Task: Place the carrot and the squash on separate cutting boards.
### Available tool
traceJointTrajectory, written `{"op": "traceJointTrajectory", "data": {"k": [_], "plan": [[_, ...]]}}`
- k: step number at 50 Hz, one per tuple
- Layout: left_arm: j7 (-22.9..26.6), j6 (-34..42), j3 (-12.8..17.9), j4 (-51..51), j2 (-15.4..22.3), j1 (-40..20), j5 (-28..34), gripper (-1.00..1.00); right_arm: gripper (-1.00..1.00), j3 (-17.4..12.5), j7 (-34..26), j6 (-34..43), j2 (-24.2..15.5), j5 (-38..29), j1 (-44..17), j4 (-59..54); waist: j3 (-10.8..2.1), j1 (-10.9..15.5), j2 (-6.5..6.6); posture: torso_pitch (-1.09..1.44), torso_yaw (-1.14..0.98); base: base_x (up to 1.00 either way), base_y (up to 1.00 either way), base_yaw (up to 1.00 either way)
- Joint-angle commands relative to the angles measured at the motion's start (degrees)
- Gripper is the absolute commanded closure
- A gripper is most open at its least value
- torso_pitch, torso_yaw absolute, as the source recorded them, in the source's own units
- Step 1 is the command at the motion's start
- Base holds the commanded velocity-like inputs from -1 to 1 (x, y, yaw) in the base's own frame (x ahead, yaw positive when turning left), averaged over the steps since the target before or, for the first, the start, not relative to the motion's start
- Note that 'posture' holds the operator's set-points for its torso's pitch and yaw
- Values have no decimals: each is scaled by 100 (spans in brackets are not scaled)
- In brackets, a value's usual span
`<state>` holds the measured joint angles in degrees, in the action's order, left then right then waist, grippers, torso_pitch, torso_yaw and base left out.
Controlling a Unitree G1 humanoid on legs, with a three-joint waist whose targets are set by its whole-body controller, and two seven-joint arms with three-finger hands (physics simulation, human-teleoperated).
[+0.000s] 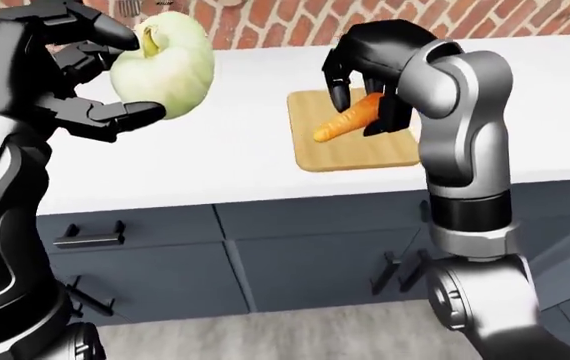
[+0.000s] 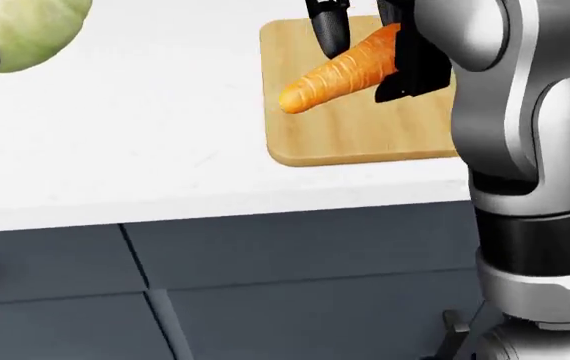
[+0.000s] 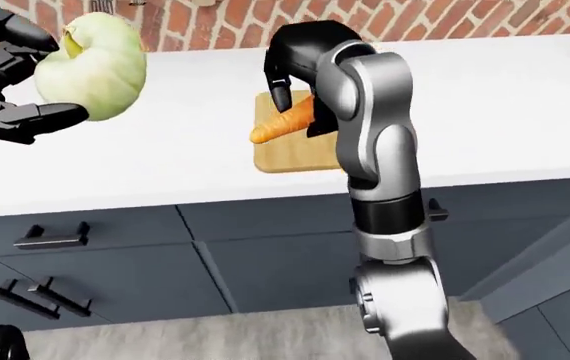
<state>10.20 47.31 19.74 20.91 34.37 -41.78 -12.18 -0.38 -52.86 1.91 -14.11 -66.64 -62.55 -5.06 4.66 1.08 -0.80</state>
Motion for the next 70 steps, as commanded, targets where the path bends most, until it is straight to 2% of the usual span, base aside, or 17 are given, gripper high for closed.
{"op": "traceJointTrajectory", "data": {"k": [1, 2, 5, 9, 18, 19, 29, 34, 37, 43, 51, 65, 70], "plan": [[-5, -179, 74, 118, 123, -140, -37, 36, 100, -54, 77, 23, -6, -28, -159, 63, -129, -10, 42, 0, 0, 0, 0, 0], [-6, -195, 77, 107, 117, -125, -35, 36, 100, -57, 99, 17, -9, -29, -160, 46, -160, -60, 90, 0, 0, 0, 0, 0], [-6, -207, 78, 99, 116, -119, -37, 37, 100, -52, 120, 23, -4, -41, -185, 22, -206, -110, 344, 0, 0, 0, 0, 0], [-5, -226, 77, 90, 114, -109, -36, 36, 100, -52, 174, 5, -4, -46, -183, -16, -229, -213, 361, 0, 0, 0, 0, 0], [-10, -292, 77, 57, 91, -69, -28, 37, 100, -26, 836, 25, 24, -206, -321, -588, -287, -246, 347, 0, 0, 0, 0, 0], [-8, -279, 84, 82, 94, -60, -32, 37, 100, -26, 1072, 67, 51, -254, -421, -835, -293, -245, 345, 0, 0, 0, 0, 0], [-27, -232, 106, 69, 148, -125, -74, 37, 100, -79, 1989, 383, -114, -365, -942, -1884, -298, -225, 328, 0, 0, 0, 0, 0], [-35, -236, 85, 87, 138, -108, -76, 36, 100, -130, 2209, 637, -296, -402, -1056, -2165, -288, -202, 303, 0, 0, 0, 0, 0], [-34, -239, 91, 74, 142, -119, -77, 37, 100, -125, 2374, 817, -262, -341, -1099, -2303, -288, -189, 295, 0, 0, 0, 0, 0], [-28, -312, 94, 59, 108, -47, -59, 38, 100, -85, 2858, 971, -260, -296, -1009, -2845, -293, -182, 294, 0, 0, 0, 0, 0], [-33, -331, 101, 50, 96, -25, -53, 42, 100, -66, 3702, 1069, -365, -222, -1188, -3488, -295, -163, 304, 0, 0, 0, 0, 0], [-4, -387, 86, 37, 79, 18, -27, 52, 100, 84, 4281, 1084, -220, -219, -1245, -4397, -316, -163, 315, 0, 0, 0, 0, 0], [0, -429, 105, -17, 80, 15, -18, 51, 100, 178, 4260, 986, -132, -207, -1136, -4509, -316, -157, 327, 0, 0, 0, 0, 0]]}}
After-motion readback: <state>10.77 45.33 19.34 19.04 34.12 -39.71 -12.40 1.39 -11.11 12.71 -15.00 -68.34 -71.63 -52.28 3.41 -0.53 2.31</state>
